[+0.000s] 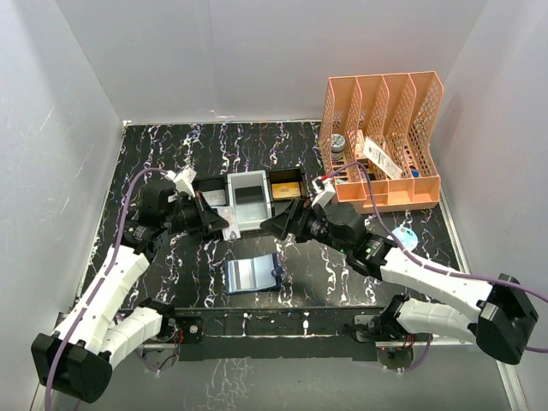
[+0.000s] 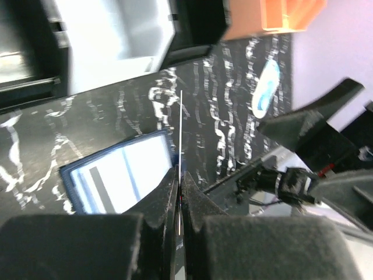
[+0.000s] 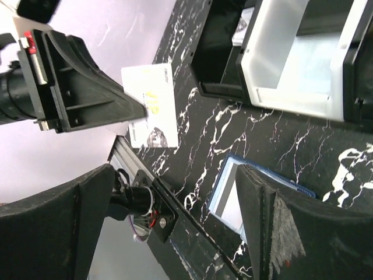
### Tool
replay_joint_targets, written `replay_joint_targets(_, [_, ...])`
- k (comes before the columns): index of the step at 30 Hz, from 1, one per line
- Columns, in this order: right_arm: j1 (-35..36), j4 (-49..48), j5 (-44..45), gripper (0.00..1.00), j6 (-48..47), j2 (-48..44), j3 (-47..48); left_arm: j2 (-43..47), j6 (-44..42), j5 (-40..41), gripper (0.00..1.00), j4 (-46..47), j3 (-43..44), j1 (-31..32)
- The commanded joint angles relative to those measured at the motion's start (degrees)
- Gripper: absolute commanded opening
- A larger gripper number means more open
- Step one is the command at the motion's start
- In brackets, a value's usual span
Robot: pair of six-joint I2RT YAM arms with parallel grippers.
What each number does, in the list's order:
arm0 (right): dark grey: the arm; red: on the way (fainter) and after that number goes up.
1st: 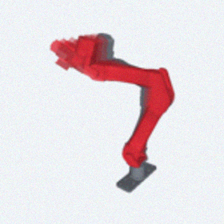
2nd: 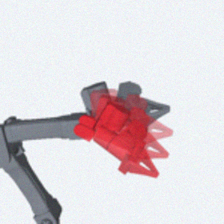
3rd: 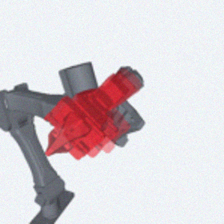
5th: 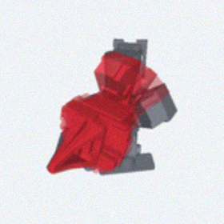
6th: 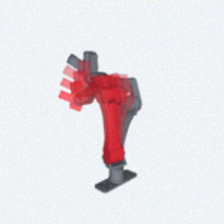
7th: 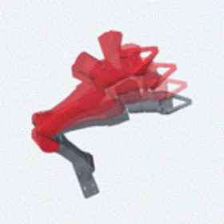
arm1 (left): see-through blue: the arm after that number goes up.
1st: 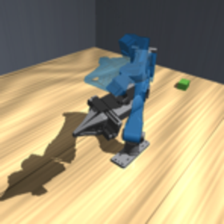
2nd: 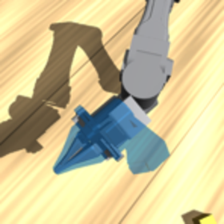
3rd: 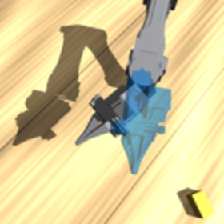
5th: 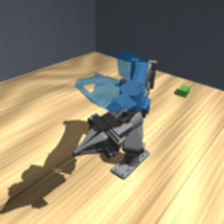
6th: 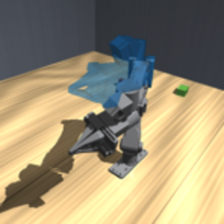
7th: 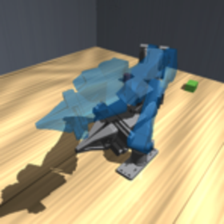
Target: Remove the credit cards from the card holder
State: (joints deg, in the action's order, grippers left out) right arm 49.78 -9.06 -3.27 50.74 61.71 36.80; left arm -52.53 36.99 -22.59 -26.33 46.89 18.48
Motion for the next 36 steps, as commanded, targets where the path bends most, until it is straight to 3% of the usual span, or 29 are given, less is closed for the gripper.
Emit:
replay_joint_targets(1, [-2.99, -2.05, -2.83, 0.84, -3.00, -1.04, 1.86, 0.93, 0.93, -17.31, 0.00, 10.05, -2.82, -1.20])
replay_joint_targets(4, [-5.27, -3.46, -11.18, 0.81, -2.45, 2.33, 3.84, 2.63, 4.53, -20.32, 0.00, 16.57, -5.82, -1.22])
replay_joint_targets(11, [-5.83, -13.79, -25.97, 0.61, 1.30, 10.39, 5.59, 4.85, 12.47, -24.99, 0.00, 28.29, -11.39, -1.21])
replay_joint_targets(25, [-9.29, -28.73, -35.54, 0.48, 10.06, 15.57, 3.24, 3.89, 14.00, -29.91, 0.00, 31.32, -12.40, -1.25])
replay_joint_targets(31, [-9.92, -31.89, -40.93, 0.31, 12.05, 18.26, 4.64, 3.58, 17.09, -31.61, 0.00, 35.90, -14.03, -1.25])
replay_joint_targets(36, [-9.88, -36.18, -43.13, 0.23, 14.90, 19.96, 4.43, 3.41, 18.37, -31.88, 0.00, 37.56, -14.31, -1.25])
